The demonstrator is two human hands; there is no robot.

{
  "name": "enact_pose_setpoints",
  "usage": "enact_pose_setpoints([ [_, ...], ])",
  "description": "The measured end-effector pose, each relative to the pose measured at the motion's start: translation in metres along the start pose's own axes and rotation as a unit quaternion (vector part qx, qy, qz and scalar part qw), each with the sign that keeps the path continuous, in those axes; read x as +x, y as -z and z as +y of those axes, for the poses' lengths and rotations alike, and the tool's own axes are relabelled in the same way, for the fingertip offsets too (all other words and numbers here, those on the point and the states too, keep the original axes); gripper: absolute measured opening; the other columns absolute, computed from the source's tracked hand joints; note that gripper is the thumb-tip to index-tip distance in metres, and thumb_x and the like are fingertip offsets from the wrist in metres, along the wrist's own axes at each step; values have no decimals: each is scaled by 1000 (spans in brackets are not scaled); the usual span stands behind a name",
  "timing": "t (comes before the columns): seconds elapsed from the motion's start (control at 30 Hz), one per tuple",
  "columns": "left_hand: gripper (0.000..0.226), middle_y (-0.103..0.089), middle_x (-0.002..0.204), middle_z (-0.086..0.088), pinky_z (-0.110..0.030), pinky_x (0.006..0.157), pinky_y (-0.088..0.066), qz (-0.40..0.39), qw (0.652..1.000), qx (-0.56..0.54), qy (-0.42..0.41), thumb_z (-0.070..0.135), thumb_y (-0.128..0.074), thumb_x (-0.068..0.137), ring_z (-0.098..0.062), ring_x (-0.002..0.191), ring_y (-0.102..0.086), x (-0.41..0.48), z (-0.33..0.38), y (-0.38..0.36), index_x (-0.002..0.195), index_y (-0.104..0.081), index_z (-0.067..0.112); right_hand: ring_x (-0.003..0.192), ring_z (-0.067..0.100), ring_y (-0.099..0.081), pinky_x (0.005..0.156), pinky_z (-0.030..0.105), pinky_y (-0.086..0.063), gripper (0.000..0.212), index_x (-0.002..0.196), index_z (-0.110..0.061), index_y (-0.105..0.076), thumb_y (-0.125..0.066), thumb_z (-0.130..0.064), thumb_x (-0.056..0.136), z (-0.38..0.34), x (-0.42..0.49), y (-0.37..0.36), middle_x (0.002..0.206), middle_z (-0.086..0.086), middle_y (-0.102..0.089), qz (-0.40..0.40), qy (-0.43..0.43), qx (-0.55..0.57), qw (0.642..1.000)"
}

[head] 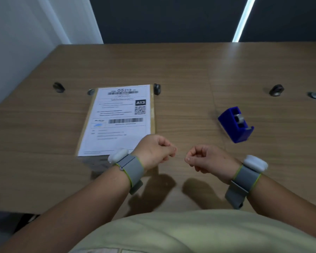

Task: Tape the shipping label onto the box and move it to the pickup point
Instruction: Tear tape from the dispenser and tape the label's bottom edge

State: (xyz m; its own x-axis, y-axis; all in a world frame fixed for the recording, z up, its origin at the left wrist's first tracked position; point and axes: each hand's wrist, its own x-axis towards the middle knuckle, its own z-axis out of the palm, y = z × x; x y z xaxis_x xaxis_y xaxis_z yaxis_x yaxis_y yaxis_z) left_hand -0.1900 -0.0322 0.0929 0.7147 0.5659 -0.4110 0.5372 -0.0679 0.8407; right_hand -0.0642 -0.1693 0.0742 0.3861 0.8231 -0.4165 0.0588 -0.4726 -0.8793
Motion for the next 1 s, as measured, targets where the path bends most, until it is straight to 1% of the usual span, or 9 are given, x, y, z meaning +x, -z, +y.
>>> enact_pose_setpoints([
  [0.13, 13, -73, 77, 0, -24, 66, -52, 104, 994, 3, -19, 20, -67, 83, -11, 62, -59, -15, -9, 27, 73, -72, 13, 48, 5, -47, 45, 20, -35, 7, 80, -16, -63, -68, -12, 83, -28, 22, -18, 61, -4, -59, -14, -26, 7, 1000],
  [0.23, 15, -71, 76, 6, -15, 52, -45, 151, 988, -27, -9, 21, -66, 85, -6, 56, -55, -22, -23, 51, 72, -71, 15, 43, 5, -45, 42, 21, -30, 12, 83, -16, -60, -69, -8, 82, -50, 43, -37, 60, -2, -61, -30, -24, 6, 999],
  [0.33, 17, -69, 74, 6, -9, 43, -41, 191, 980, -62, 2, 19, -65, 85, -6, 53, -53, -21, -35, 61, 69, -68, 16, 47, 10, -41, 42, 21, -26, 20, 71, -14, -54, -70, -9, 82, -66, 61, -51, 64, 6, -59, -42, -27, -44, 998],
  [0.43, 13, -71, 77, -1, -24, 62, -56, 239, 970, -49, -2, 18, -65, 81, -17, 59, -62, -17, -45, 66, 69, -67, 19, 53, 16, -39, 45, 25, -27, 25, 62, -15, -56, -75, -18, 79, -79, 76, -60, 66, 11, -56, -54, -32, -120, 991],
  [0.5, 11, -69, 71, 1, -38, 74, -59, 256, 966, -43, -3, 19, -66, 78, -25, 71, -67, -13, -52, 67, 67, -66, 19, 52, 15, -42, 46, 24, -32, 24, 60, -18, -61, -77, -25, 75, -88, 82, -61, 60, 4, -59, -50, -26, -207, 977],
  [0.57, 14, -64, 65, 4, -42, 74, -59, 261, 965, -27, 2, 18, -66, 77, -28, 73, -68, -10, -56, 68, 64, -64, 21, 54, 12, -47, 48, 22, -36, 20, 63, -20, -64, -77, -29, 74, -97, 86, -63, 57, -6, -63, -49, -18, -280, 959],
  [0.7, 14, -64, 65, 5, -37, 72, -58, 262, 965, -2, -2, 18, -65, 78, -26, 71, -69, -5, -63, 68, 65, -63, 22, 65, 15, -50, 50, 24, -38, 15, 76, -16, -70, -77, -28, 71, -100, 95, -71, 74, 2, -70, -68, -27, -342, 937],
  [0.83, 14, -60, 62, 7, -27, 64, -52, 263, 965, 21, 3, 19, -65, 79, -24, 67, -67, 0, -68, 62, 66, -62, 22, 64, 12, -52, 61, 27, -42, 24, 81, -11, -73, -79, -31, 69, -94, 99, -73, 73, 0, -69, -67, -28, -369, 926],
  [1.0, 7, -55, 61, 12, -19, 56, -37, 273, 960, 68, -8, 21, -66, 82, -9, 66, -54, -1, -74, 57, 78, -69, 16, 60, 8, -55, 62, 22, -45, 19, 79, -10, -71, -79, -24, 70, -86, 103, -74, 72, 2, -71, -65, -18, -369, 927],
])
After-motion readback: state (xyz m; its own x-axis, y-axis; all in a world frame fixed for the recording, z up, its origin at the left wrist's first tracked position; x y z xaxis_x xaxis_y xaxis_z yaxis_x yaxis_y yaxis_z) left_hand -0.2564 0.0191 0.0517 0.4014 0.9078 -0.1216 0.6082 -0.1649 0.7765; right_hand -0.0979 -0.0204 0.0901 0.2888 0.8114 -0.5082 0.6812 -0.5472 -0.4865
